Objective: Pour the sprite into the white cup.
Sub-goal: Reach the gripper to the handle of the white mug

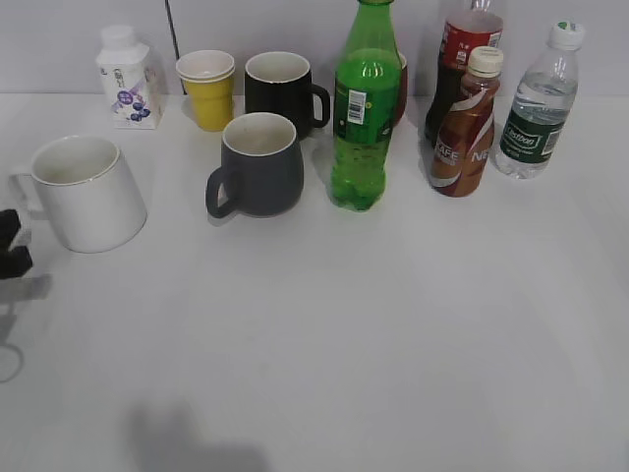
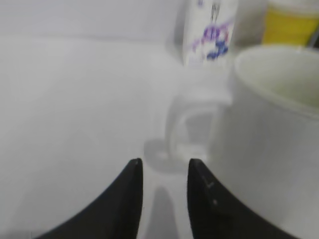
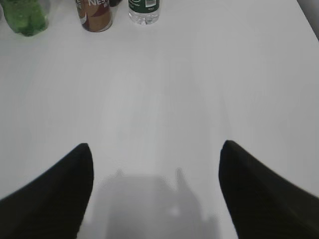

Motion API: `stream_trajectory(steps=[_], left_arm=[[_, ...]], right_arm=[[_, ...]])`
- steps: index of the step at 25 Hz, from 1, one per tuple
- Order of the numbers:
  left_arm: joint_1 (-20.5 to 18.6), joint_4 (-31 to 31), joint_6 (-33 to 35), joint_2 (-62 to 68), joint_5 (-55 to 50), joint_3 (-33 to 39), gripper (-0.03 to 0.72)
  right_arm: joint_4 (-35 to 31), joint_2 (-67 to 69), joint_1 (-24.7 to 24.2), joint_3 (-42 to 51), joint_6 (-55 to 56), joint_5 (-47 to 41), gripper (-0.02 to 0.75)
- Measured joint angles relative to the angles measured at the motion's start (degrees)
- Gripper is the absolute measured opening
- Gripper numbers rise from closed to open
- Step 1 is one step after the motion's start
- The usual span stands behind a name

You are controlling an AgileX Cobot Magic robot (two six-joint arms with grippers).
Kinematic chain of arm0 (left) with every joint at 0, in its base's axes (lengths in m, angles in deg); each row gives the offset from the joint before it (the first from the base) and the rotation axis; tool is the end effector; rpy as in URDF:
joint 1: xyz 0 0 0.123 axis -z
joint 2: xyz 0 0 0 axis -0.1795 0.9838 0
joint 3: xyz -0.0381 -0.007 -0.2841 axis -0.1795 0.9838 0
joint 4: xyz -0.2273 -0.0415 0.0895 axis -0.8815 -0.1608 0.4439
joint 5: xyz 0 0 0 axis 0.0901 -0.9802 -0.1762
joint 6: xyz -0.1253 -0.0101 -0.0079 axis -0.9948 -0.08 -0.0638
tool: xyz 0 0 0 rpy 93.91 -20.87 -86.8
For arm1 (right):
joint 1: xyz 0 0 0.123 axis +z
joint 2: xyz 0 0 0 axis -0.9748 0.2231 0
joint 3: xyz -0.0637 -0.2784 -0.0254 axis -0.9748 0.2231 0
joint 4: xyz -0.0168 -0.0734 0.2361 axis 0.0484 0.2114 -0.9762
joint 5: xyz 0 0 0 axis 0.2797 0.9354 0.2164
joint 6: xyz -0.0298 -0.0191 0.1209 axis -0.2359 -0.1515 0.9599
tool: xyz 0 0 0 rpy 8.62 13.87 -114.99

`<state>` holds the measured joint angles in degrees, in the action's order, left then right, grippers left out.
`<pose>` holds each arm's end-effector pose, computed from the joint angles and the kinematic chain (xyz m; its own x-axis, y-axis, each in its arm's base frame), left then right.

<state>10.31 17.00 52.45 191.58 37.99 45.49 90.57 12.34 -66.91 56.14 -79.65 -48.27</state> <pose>0.2666 -0.0115 0.1183 -0.2649 -0.0763 -0.9612 0.0680 0.9929 -0.0975 0.0221 -0.0042 0.2617 -0.4235 -0.0768 -0.9026 -0.1202 0.9924 -0.0280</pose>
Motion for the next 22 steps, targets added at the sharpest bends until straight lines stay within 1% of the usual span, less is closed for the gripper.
stream_trajectory(steps=[3, 7, 12, 15, 16, 17, 19, 21, 22], left_arm=[[0.0, 0.07, 0.0, 2.97, 0.18, -1.83, 0.245], [0.0, 0.31, 0.0, 3.47, 0.45, -4.42, 0.265], [0.0, 2.78, 0.0, 4.08, 0.63, -8.46, 0.277], [0.0, 3.53, 0.12, 5.68, 0.22, -11.24, 0.269], [-0.05, 3.81, 0.12, 6.17, -0.07, -12.19, 0.245], [-0.05, 4.14, 0.14, 6.51, -0.53, -13.25, 0.2], [-0.11, 4.78, 0.44, 6.57, -1.48, -14.4, 0.076], [-0.11, 5.38, 0.78, 6.83, -2.37, -14.58, 0.034], [-0.11, 5.83, 0.78, 6.96, -2.42, -14.8, 0.031]], right_arm=[[0.0, 0.0, 0.0, 0.0, 0.0, 0.0, 0.587], [0.0, 0.0, 0.0, 0.0, 0.0, 0.0, 0.587], [-0.1, 0.0, 0.0, 0.0, 0.0, 0.0, 0.587], [-0.1, 0.0, 0.0, 0.0, 0.0, 0.0, 0.587], [-0.17, 0.0, 0.0, 0.0, 0.0, 0.0, 0.587], [-0.31, 0.0, 0.0, 0.0, 0.0, 0.0, 0.587], [-0.7, 0.0, 0.0, 0.0, 0.0, 0.0, 0.587], [-1.47, 0.0, 0.0, 0.0, 0.0, 0.0, 0.587], [-1.76, 0.0, 0.0, 0.0, 0.0, 0.0, 0.587]])
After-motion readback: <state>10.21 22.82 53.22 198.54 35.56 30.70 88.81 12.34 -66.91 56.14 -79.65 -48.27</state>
